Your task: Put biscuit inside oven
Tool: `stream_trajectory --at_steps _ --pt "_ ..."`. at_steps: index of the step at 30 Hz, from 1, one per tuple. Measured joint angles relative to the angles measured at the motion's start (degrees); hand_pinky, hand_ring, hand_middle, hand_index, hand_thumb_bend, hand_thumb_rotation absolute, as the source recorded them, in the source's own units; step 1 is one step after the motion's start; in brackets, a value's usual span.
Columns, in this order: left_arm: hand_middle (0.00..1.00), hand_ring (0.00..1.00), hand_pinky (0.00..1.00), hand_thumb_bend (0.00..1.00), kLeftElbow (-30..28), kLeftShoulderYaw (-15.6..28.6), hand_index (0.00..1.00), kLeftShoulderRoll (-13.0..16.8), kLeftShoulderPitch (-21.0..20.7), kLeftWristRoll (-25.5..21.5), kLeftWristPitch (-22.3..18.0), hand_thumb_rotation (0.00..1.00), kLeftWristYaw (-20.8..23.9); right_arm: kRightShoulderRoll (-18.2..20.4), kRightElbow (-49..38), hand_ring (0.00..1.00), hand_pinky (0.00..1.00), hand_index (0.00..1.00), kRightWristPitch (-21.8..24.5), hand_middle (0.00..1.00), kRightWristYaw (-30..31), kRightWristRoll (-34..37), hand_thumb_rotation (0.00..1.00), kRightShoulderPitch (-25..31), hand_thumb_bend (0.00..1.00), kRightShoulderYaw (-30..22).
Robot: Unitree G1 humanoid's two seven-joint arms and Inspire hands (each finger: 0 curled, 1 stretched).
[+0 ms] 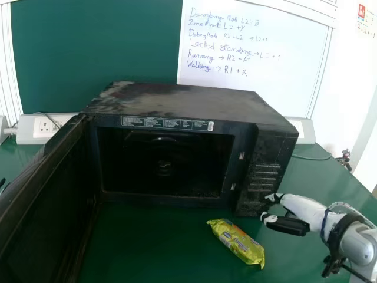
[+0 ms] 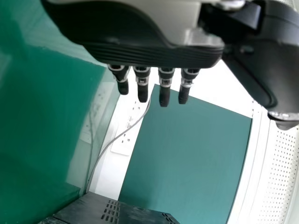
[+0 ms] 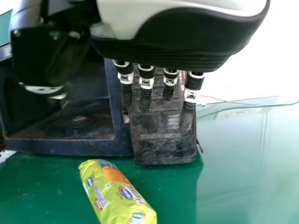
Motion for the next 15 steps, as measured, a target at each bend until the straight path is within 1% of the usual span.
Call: stream_trajectory --at_steps 2,4,6,9,10,15 --pt "0.89 0.87 0.84 0.89 -0.12 0.00 0.94 0.00 0.06 0.00 0.00 0.73 -0.01 -0.41 0.95 0.84 0.75 0.88 -2.60 0.87 -1.90 0.31 0.01 0.46 0.53 -0.08" --pt "0.89 0.87 0.84 0.89 -0.38 0.00 0.94 0.00 0.08 -0.02 0.01 0.72 -0.01 -0.87 1.65 0.81 0.71 0.88 -3.87 0.85 -3.60 -0.14 0.00 1.20 0.56 -0.02" --pt "0.89 0.87 0.84 0.88 -0.71 0.00 0.94 0.00 0.13 -0.02 0.05 0.72 0.00 -1.53 3.35 0.80 0.69 0.87 -4.59 0.84 -4.65 -1.00 0.00 1.28 0.59 0.62" --pt "0.88 0.87 0.84 0.88 -1.00 0.00 0.94 0.00 0.24 -0.02 0.08 0.72 0.01 -2.60 7.61 0.72 0.62 0.85 -5.14 0.79 -4.89 -1.54 0.00 0.75 0.62 2.84" --pt "0.88 0.87 0.84 0.88 -1.03 -0.01 0.94 0.00 0.27 -0.01 0.09 0.72 0.01 -2.67 9.59 0.69 0.58 0.83 -5.40 0.76 -4.87 -1.25 0.00 0.22 0.62 3.69" --pt "0.88 0.86 0.83 0.90 -1.40 0.00 0.94 0.00 0.39 0.00 0.10 0.73 0.30 -2.61 16.69 0.66 0.58 0.77 -6.78 0.72 -5.68 2.24 0.00 -1.73 0.53 5.57"
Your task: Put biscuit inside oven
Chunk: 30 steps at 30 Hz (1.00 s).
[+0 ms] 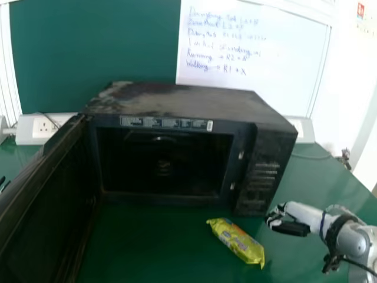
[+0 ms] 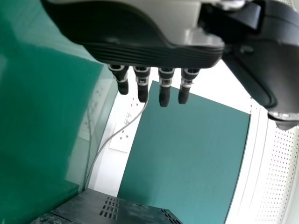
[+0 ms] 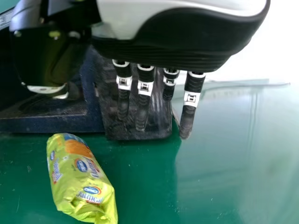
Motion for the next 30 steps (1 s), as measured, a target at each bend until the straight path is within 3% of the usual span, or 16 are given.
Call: stream_trajectory --at_steps 5,10,13,16,18,19,21,23,26,30 --pt "0.89 0.87 0.84 0.89 -0.10 0.00 0.95 0.00 0.19 -0.02 0.02 0.73 0.29 0.47 3.66 0.59 0.52 0.71 -0.17 0.66 -0.67 5.03 0.00 -1.93 0.47 0.38" --pt "0.89 0.87 0.84 0.88 -0.30 -0.02 0.94 0.00 0.36 -0.01 0.04 0.73 0.32 1.47 8.00 0.59 0.53 0.73 4.93 0.68 -0.61 9.22 0.00 -3.65 0.42 1.21" --pt "0.89 0.87 0.84 0.87 -0.83 -0.05 0.94 0.00 0.57 -0.01 0.24 0.74 0.70 2.70 11.04 0.59 0.52 0.75 9.87 0.69 0.50 13.76 0.00 -5.12 0.36 1.30" --pt "0.89 0.87 0.83 0.86 -1.32 -0.11 0.94 0.00 0.62 -0.01 0.27 0.75 0.75 6.20 12.10 0.60 0.52 0.75 22.11 0.68 0.20 19.08 0.01 -7.32 0.34 0.06" --pt "0.88 0.87 0.83 0.87 -1.39 -0.12 0.94 -0.01 0.63 -0.01 0.27 0.74 0.75 8.80 13.48 0.63 0.57 0.73 31.32 0.69 -0.71 22.85 0.18 -9.28 0.32 -1.13" --pt "0.88 0.87 0.83 0.86 -1.46 -0.14 0.94 -0.01 0.63 -0.01 0.28 0.74 0.83 9.98 14.50 0.64 0.58 0.71 35.48 0.68 -1.17 24.80 0.32 -10.43 0.32 -1.74" --pt "0.89 0.87 0.84 0.85 -1.82 -0.16 0.94 -0.01 0.63 -0.01 0.45 0.75 1.00 10.69 16.33 0.67 0.62 0.75 39.70 0.70 -1.40 27.78 0.72 -11.81 0.41 -2.15" --pt "0.89 0.87 0.84 0.85 -1.90 -0.16 0.95 -0.01 0.64 -0.02 0.58 0.75 1.10 10.70 17.83 0.70 0.66 0.78 42.22 0.73 -1.54 29.96 0.91 -12.88 0.52 -2.25" --pt "0.89 0.88 0.85 0.85 -1.94 -0.17 0.95 -0.02 0.70 -0.02 0.70 0.75 1.13 10.39 20.69 0.79 0.73 0.89 44.15 0.84 -0.14 32.66 0.99 -14.26 0.75 -1.37" --pt "0.89 0.87 0.84 0.84 -2.24 -0.28 0.95 -0.04 0.75 0.02 0.80 0.76 1.38 10.25 27.02 0.85 0.79 0.97 44.75 0.92 3.98 37.06 1.00 -16.76 0.87 0.24"
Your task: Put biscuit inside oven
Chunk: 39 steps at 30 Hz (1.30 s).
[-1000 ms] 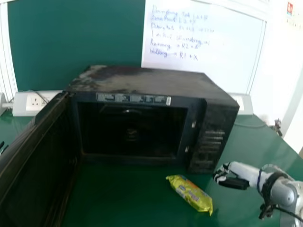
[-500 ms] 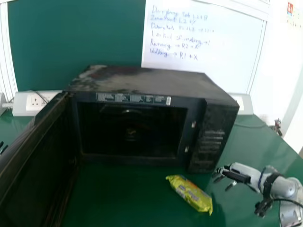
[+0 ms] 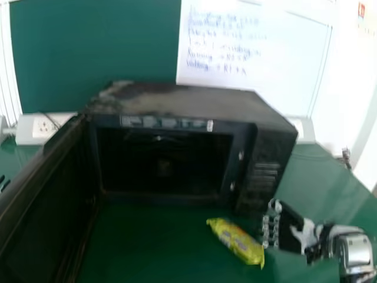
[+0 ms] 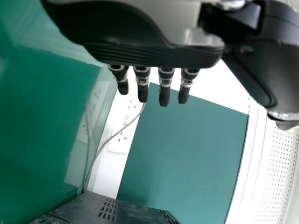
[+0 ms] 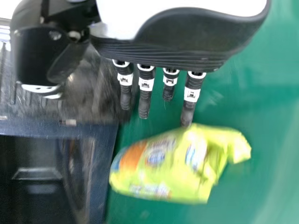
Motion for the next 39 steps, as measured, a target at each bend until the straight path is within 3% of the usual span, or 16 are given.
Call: stream_trajectory --at_steps 6,9,12,15,18,20,23,26,29,33,37,39 --pt "0.89 0.88 0.84 0.85 -0.36 -0.20 0.95 -0.17 0.01 0.01 0.02 0.74 0.25 -0.19 8.83 0.83 0.76 0.99 -1.49 0.92 3.47 2.80 1.00 -3.64 0.99 2.44" --pt "0.89 0.87 0.84 0.84 -1.37 -0.26 0.94 -0.43 0.11 -0.01 0.35 0.75 0.73 -0.18 13.20 0.86 0.80 1.00 -1.53 0.95 5.27 3.95 1.00 -5.39 1.00 3.22" --pt "0.89 0.87 0.84 0.85 -2.55 -0.37 0.94 -0.54 0.22 -0.02 0.83 0.75 1.37 -0.07 17.98 0.85 0.79 1.00 -1.59 0.96 8.27 5.06 1.00 -6.92 1.00 4.06" --pt "0.89 0.88 0.84 0.86 -2.64 -0.41 0.95 -0.81 0.24 -0.04 1.00 0.74 1.50 0.91 24.90 0.71 0.58 0.98 -0.48 0.83 11.36 7.65 1.00 -8.31 1.00 3.55" --pt "0.89 0.87 0.84 0.86 -2.60 -0.45 0.95 -0.94 0.19 -0.04 1.00 0.74 1.32 2.24 30.61 0.70 0.64 0.90 -0.91 0.79 13.57 8.32 1.00 -9.51 1.00 3.77" --pt "0.89 0.87 0.83 0.86 -2.59 -0.45 0.95 -0.98 0.20 -0.05 1.00 0.73 1.25 2.57 32.13 0.66 0.59 0.83 -2.00 0.72 13.52 8.01 1.00 -9.96 1.00 4.15" --pt "0.89 0.87 0.83 0.86 -2.60 -0.45 0.95 -1.13 0.20 -0.05 1.01 0.73 1.31 3.63 33.54 0.68 0.59 0.75 -4.54 0.71 13.08 7.34 1.00 -11.01 1.00 4.69" --pt "0.89 0.87 0.83 0.87 -2.62 -0.46 0.95 -1.23 0.21 -0.05 1.08 0.73 1.41 5.03 36.50 0.70 0.56 0.79 -8.53 0.75 14.42 6.31 1.00 -12.49 1.00 5.89" --pt "0.89 0.87 0.83 0.88 -2.68 -0.47 0.95 -1.26 0.24 -0.04 1.08 0.73 1.41 6.90 40.55 0.72 0.58 0.82 -16.06 0.78 16.73 4.73 1.00 -14.52 0.98 7.29" --pt "0.88 0.87 0.82 0.90 -3.00 -0.50 0.94 -1.44 0.29 -0.03 1.08 0.73 1.47 8.62 44.18 0.71 0.59 0.80 -24.80 0.77 18.93 2.40 1.00 -16.38 0.87 8.85" --pt "0.88 0.86 0.82 0.89 -3.71 -0.50 0.93 -1.85 0.52 -0.02 1.08 0.73 1.75 9.43 46.95 0.71 0.58 0.81 -25.94 0.79 19.06 1.56 1.00 -18.00 0.86 8.99" --pt "0.88 0.86 0.82 0.89 -4.33 -0.52 0.93 -2.32 0.66 -0.03 1.09 0.73 1.89 9.59 47.52 0.75 0.61 0.83 -25.24 0.80 18.71 1.26 1.00 -18.66 0.96 9.00"
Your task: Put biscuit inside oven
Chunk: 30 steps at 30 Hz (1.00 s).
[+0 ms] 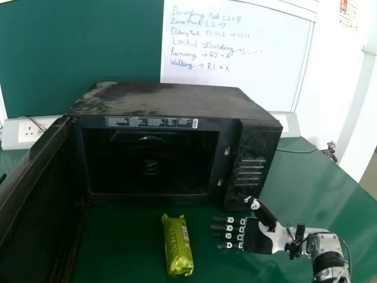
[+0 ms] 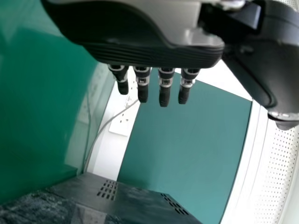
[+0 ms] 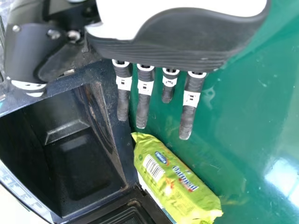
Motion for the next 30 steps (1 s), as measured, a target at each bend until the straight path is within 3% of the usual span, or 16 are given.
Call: stream_trajectory --at_steps 2,5,9,11,12,15,22,25,27,30 --pt "0.88 0.86 0.82 0.89 -0.21 -0.04 0.93 -0.20 0.09 -0.02 0.00 0.72 -0.05 -0.13 -1.98 0.70 0.58 0.87 4.27 0.78 -2.78 0.00 1.00 -0.45 0.98 -0.46" --pt "0.88 0.86 0.81 0.90 -0.24 -0.05 0.93 -0.25 0.06 -0.01 0.03 0.72 -0.06 -1.88 -14.90 0.74 0.69 0.87 5.27 0.80 -12.92 -3.16 1.00 3.07 0.83 -1.02" --pt "0.88 0.86 0.81 0.89 -0.24 -0.04 0.93 -0.30 0.25 -0.01 0.05 0.72 0.07 -6.56 -34.21 0.69 0.61 0.79 5.20 0.75 -23.50 -11.47 1.00 10.62 0.71 -1.51" --pt "0.88 0.86 0.81 0.90 -0.24 -0.04 0.93 -0.33 0.26 -0.01 0.06 0.72 0.11 -9.12 -43.19 0.60 0.49 0.74 4.35 0.69 -27.51 -17.30 0.98 15.11 0.71 -1.49" --pt "0.87 0.86 0.81 0.89 -0.23 -0.04 0.93 -0.34 0.28 -0.01 0.06 0.73 0.13 -10.30 -47.45 0.57 0.44 0.73 4.12 0.67 -29.13 -20.43 0.91 17.39 0.73 -1.47" --pt "0.87 0.86 0.81 0.89 -0.24 -0.04 0.93 -0.37 0.31 -0.01 0.06 0.73 0.20 -12.94 -59.85 0.61 0.46 0.73 4.14 0.70 -32.69 -28.82 0.83 23.16 0.77 -1.47" --pt "0.86 0.85 0.80 0.91 -0.63 -0.49 0.91 -1.12 0.28 0.02 0.06 0.72 0.45 -14.78 -89.78 0.60 0.48 0.75 6.09 0.70 -33.60 -43.30 0.86 30.11 0.86 -1.27" --pt "0.86 0.84 0.79 0.90 -2.71 -1.81 0.90 -2.46 0.25 0.57 0.06 0.74 1.70 -16.22 -102.70 0.65 0.56 0.77 5.62 0.72 -31.02 -46.84 0.86 30.58 0.89 -0.51" --pt "0.85 0.84 0.79 0.90 -3.51 -2.77 0.90 -2.86 0.14 1.08 0.09 0.74 1.92 -16.87 -107.19 0.68 0.61 0.76 3.74 0.73 -29.43 -47.67 0.88 30.57 0.92 0.35" --pt "0.85 0.84 0.78 0.90 -3.92 -3.04 0.89 -3.02 0.12 1.52 0.07 0.75 2.67 -17.59 -109.48 0.65 0.58 0.75 3.03 0.71 -25.83 -49.07 0.90 30.41 0.95 2.19"
